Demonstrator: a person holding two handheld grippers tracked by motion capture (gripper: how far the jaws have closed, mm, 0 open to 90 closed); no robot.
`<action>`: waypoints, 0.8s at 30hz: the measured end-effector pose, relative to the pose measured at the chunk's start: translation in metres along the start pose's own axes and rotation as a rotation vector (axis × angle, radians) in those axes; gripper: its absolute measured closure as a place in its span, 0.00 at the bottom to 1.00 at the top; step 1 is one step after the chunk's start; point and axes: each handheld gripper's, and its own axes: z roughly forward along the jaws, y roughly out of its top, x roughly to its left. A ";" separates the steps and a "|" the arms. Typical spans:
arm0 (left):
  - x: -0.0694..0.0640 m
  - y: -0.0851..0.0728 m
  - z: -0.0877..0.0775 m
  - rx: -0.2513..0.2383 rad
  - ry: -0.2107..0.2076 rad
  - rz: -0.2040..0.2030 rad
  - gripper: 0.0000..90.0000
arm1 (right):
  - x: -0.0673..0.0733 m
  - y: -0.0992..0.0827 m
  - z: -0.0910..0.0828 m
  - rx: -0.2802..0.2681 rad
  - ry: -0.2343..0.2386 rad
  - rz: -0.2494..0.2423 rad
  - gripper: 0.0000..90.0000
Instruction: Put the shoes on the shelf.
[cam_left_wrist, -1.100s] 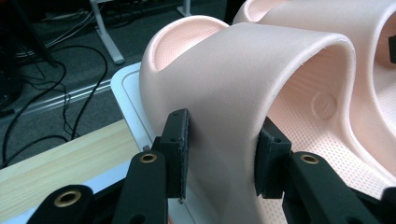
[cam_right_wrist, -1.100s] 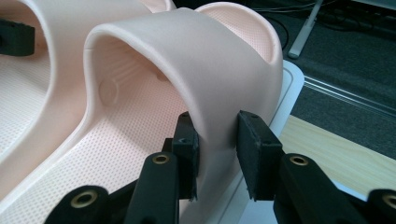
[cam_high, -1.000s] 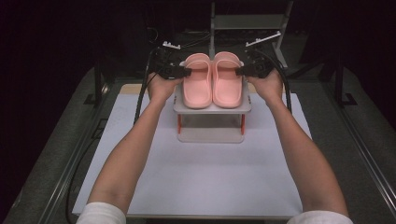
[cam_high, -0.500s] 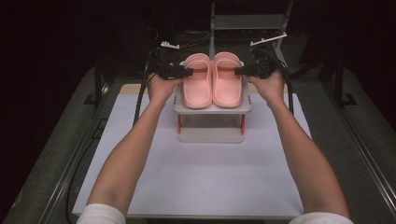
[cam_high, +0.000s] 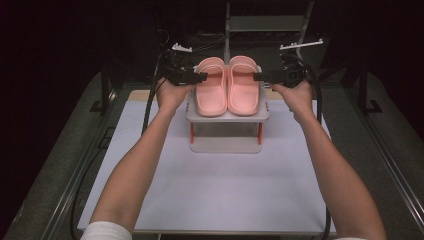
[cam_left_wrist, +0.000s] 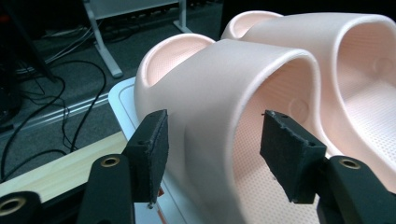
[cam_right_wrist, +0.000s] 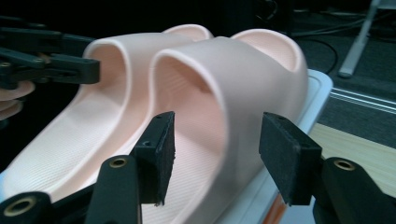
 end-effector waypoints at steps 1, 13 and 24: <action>-0.001 0.000 -0.001 -0.001 0.001 0.001 0.44 | 0.001 -0.001 -0.001 0.002 0.008 0.001 0.49; 0.007 -0.016 -0.007 -0.044 0.003 -0.031 0.41 | 0.005 -0.005 -0.006 -0.011 0.065 -0.009 0.50; 0.011 -0.024 -0.016 -0.052 0.011 -0.035 0.38 | 0.009 -0.011 -0.008 -0.016 0.130 -0.003 0.51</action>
